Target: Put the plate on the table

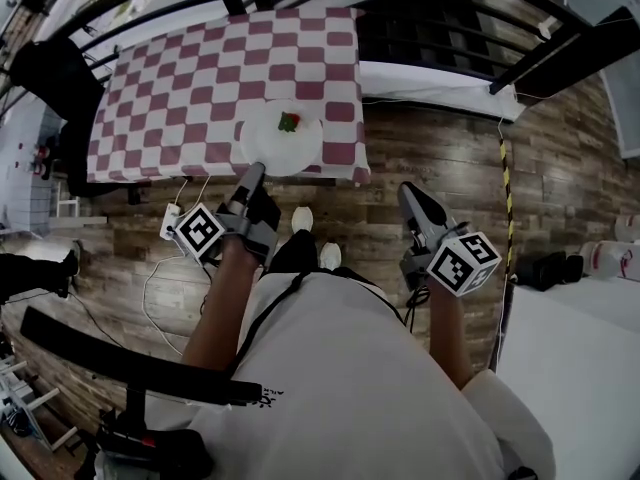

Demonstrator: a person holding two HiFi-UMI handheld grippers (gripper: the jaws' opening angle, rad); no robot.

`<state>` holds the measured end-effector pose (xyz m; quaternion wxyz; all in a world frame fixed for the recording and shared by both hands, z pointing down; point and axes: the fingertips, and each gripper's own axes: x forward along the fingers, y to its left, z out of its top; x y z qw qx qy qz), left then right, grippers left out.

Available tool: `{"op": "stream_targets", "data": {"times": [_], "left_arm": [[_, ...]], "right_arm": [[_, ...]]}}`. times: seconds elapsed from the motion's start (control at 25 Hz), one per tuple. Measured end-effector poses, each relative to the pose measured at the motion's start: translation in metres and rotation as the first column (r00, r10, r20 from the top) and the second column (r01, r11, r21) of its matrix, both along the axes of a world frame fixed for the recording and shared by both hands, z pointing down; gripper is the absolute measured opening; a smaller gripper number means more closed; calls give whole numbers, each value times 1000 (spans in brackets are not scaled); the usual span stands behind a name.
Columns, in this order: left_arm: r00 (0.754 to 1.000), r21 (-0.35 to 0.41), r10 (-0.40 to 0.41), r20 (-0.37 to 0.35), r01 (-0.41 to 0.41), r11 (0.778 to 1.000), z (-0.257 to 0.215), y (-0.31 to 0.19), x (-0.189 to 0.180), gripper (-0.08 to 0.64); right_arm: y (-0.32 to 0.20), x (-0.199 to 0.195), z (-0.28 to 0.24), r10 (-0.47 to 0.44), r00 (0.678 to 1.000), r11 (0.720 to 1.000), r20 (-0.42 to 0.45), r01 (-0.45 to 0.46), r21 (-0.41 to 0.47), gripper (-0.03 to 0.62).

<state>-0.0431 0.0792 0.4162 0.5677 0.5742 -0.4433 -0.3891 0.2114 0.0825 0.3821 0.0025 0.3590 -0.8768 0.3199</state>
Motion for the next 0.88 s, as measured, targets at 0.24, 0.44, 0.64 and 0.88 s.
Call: {"op": "stream_targets", "data": {"times": [0.24, 0.44, 0.64, 0.88], "left_arm": [[1000, 6, 22, 7, -22, 1000, 3, -20, 2, 18], [999, 8, 45, -3, -45, 999, 6, -49, -2, 18], [998, 11, 69, -4, -69, 998, 10, -90, -11, 18], [996, 3, 92, -8, -92, 996, 15, -144, -36, 18]], "right_arm": [[-13, 0, -1, 16, 1000, 1000, 2, -16, 14, 8], [-31, -8, 0, 37, 999, 999, -4, -37, 15, 8], [-63, -19, 5, 57, 998, 998, -12, -57, 6, 8], [-111, -47, 5, 73, 997, 997, -24, -73, 1, 8]]}}
